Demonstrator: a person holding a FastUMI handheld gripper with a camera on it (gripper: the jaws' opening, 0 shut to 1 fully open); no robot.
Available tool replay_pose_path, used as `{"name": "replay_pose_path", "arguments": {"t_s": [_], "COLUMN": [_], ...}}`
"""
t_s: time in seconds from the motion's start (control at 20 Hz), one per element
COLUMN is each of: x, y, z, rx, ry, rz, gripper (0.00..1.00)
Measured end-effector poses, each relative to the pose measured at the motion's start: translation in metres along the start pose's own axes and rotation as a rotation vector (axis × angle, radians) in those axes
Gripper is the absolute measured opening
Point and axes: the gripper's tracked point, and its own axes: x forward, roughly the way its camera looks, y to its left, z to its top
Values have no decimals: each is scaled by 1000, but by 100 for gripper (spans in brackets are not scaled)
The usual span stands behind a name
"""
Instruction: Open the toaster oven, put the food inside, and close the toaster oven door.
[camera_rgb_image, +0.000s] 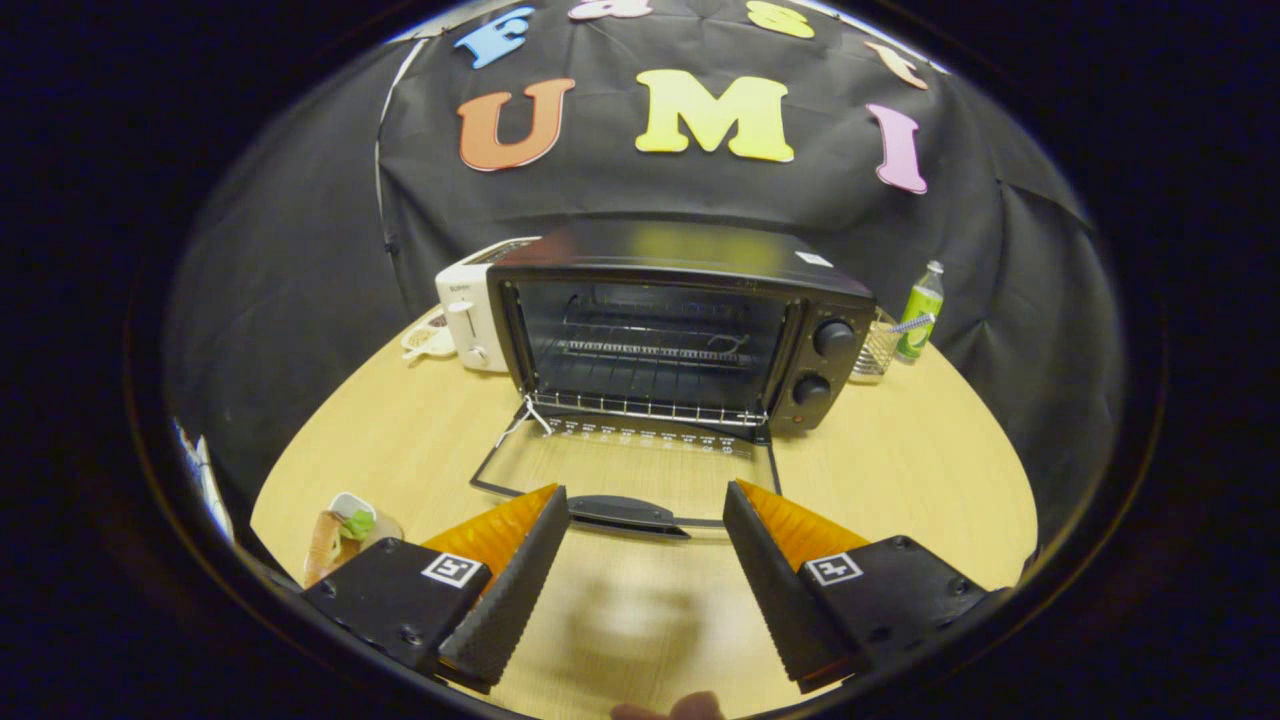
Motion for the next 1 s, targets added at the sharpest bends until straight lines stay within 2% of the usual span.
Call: {"name": "replay_pose_path", "arguments": {"t_s": [0.25,0.5,0.75,1.0], "x": [-54,-91,-104,-102], "y": [-6,4,50,128], "z": [25,27,10,-22], "rx": [-26,38,101,179], "ry": [-39,28,153,313], "rz": [94,217,397,594], "gripper": [100,100,100,100]}}
